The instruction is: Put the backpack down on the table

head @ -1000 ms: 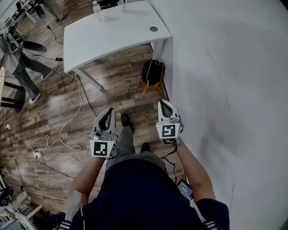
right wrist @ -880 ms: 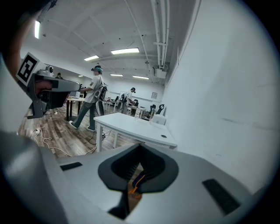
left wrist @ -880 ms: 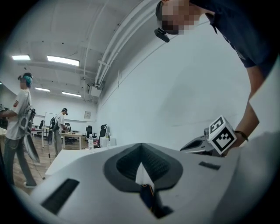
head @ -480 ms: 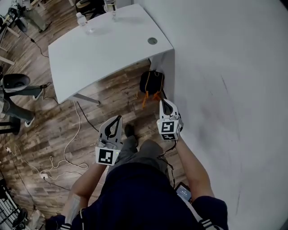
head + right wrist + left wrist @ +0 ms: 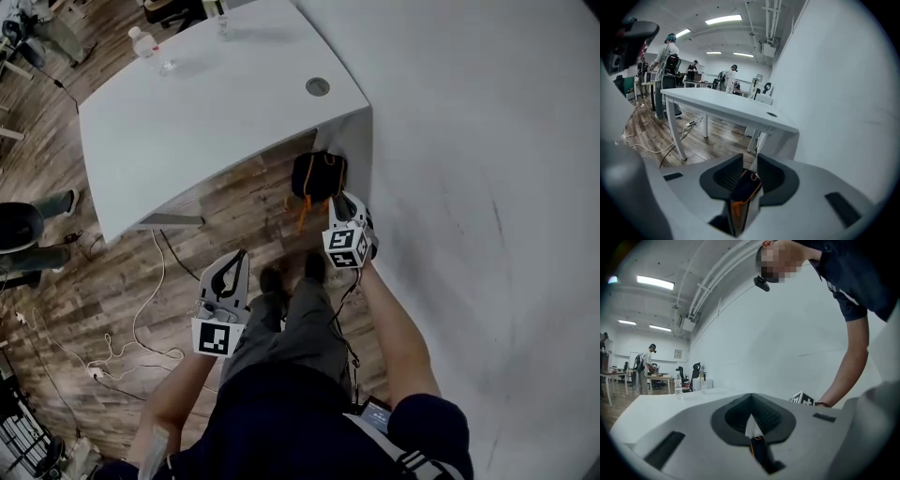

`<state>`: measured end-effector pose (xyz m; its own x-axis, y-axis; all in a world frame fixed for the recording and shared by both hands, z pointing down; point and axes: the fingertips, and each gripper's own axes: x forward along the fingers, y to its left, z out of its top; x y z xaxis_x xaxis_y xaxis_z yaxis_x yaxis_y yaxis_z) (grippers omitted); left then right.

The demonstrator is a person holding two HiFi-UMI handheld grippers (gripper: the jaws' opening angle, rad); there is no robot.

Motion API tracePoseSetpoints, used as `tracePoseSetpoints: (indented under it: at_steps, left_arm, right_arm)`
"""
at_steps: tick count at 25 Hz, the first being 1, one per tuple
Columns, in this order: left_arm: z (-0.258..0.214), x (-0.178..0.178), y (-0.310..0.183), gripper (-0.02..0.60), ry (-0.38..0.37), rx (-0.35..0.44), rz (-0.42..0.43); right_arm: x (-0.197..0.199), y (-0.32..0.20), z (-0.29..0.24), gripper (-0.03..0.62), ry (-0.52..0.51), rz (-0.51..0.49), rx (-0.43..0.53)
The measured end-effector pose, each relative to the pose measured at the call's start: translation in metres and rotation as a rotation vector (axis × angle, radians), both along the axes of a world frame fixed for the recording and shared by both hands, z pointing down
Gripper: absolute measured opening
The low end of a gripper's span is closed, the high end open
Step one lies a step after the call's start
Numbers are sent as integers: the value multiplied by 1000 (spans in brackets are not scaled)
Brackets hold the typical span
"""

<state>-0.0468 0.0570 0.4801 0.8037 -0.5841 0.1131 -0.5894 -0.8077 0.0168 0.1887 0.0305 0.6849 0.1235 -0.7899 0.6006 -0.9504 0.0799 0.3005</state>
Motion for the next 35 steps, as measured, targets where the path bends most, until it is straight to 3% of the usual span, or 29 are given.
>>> tracePoseSetpoints:
  at_steps: [4, 12, 23, 35]
  left_arm:
    - [15, 5, -1, 3, -30, -40, -2]
    - [42, 11, -7, 3, -85, -63, 3]
    - [74, 16, -17, 3, -123, -95, 8]
    - [119, 28, -33, 3, -140, -92, 22]
  right_arm:
    - [3, -20, 22, 355, 24, -44, -19]
    - [5, -45, 71, 524, 63, -138, -74]
    - [27, -65, 120, 535, 105, -131, -124]
    - [68, -102, 241, 496, 214, -172, -264]
